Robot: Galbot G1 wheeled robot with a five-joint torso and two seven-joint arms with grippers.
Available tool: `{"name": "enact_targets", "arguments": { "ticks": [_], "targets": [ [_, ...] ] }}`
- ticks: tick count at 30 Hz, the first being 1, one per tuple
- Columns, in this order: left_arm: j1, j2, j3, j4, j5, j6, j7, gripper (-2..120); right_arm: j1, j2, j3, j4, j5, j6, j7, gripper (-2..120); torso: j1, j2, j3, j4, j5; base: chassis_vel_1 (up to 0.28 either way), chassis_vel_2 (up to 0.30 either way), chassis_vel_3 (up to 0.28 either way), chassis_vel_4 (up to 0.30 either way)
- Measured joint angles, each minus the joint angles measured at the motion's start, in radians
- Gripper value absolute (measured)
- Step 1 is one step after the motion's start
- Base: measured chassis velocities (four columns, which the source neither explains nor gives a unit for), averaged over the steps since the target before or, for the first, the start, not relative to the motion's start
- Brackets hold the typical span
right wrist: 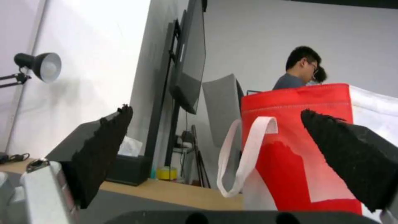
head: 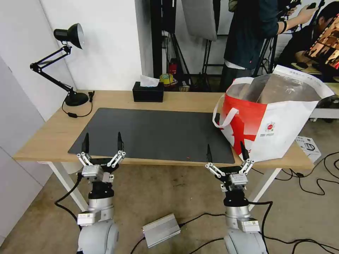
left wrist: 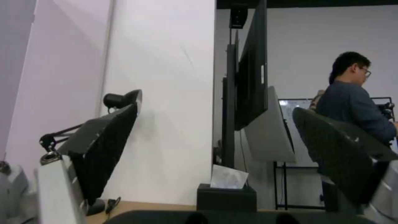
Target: Pick up the trash from the table and place it into the takeout bag.
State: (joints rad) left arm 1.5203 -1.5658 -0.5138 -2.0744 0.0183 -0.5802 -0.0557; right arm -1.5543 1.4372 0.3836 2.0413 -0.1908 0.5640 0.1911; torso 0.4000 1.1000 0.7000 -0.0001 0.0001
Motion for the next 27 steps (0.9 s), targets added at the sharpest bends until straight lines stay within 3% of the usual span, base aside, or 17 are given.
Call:
{"name": "enact_targets", "arguments": {
  "ticks": [9, 27],
  "targets": [
    [0.032, -0.001, 0.000, 0.000, 0.002, -0.041, 0.000, 100, -0.019, 0.006, 0.001, 0.013, -0.005, 0.014, 0.001, 100, 0.000, 0.000, 0.000, 0.0001, -0.0001, 0.000, 0.000, 0.000, 0.000],
    [0.030, -0.001, 0.000, 0.001, 0.001, -0.042, 0.000, 100, -0.020, 0.007, 0.001, 0.014, -0.008, 0.014, 0.002, 100, 0.000, 0.000, 0.000, 0.0001, -0.0001, 0.000, 0.000, 0.000, 0.000]
  ]
}}
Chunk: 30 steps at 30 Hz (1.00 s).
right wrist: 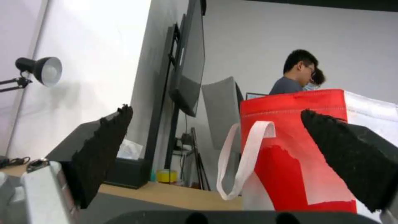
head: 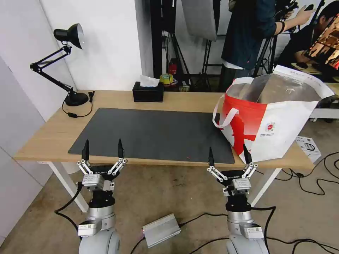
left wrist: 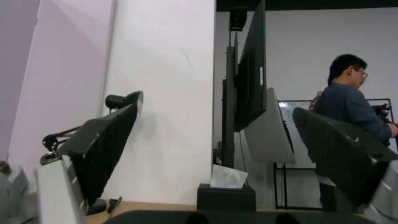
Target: Pick up the trash from the table and place it into the takeout bag.
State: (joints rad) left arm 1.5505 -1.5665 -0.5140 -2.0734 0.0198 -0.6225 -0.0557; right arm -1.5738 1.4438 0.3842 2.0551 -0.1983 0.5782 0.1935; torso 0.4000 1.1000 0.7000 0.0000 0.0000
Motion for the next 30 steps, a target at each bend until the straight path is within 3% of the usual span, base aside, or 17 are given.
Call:
{"name": "enact_targets", "arguments": {
  "ticks": [30],
  "targets": [
    [-0.001, 0.000, 0.000, 0.001, -0.001, 0.002, 0.001, 100, 0.001, 0.000, 0.000, 0.000, 0.000, 0.000, 0.000, 100, 0.000, 0.000, 0.000, 0.0000, 0.0000, 0.000, 0.000, 0.000, 0.000]
  ]
}}
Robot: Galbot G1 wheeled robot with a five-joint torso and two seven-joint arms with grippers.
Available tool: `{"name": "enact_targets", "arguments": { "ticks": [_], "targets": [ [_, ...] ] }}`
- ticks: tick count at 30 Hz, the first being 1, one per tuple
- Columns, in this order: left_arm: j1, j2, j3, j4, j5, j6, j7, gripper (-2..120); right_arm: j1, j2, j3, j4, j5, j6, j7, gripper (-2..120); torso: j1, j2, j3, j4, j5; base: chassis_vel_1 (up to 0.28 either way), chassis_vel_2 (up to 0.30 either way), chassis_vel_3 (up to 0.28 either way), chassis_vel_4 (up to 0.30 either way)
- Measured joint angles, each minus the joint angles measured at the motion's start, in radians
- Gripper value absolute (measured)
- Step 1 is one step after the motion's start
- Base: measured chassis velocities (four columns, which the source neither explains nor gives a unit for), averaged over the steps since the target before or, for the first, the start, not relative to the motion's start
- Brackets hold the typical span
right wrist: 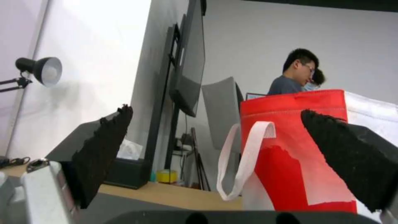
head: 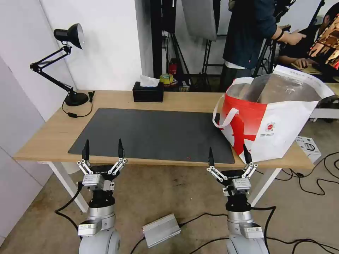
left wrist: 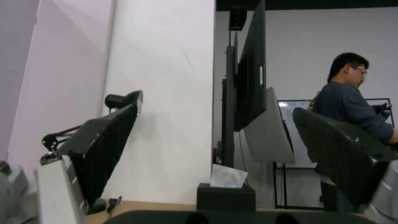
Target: Pick up the trash from the table and place it into the takeout bag.
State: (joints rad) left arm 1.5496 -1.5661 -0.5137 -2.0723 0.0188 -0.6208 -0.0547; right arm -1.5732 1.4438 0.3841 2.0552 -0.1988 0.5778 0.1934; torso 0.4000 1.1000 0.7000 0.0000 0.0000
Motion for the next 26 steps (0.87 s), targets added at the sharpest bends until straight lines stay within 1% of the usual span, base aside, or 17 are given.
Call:
{"name": "enact_targets", "arguments": {
  "ticks": [26],
  "targets": [
    [0.000, 0.000, 0.000, 0.000, 0.000, 0.001, 0.001, 100, 0.000, 0.000, 0.000, 0.000, 0.000, -0.001, 0.000, 100, 0.000, 0.000, 0.000, 0.0001, 0.0000, 0.000, 0.000, 0.000, 0.000]
  ]
}}
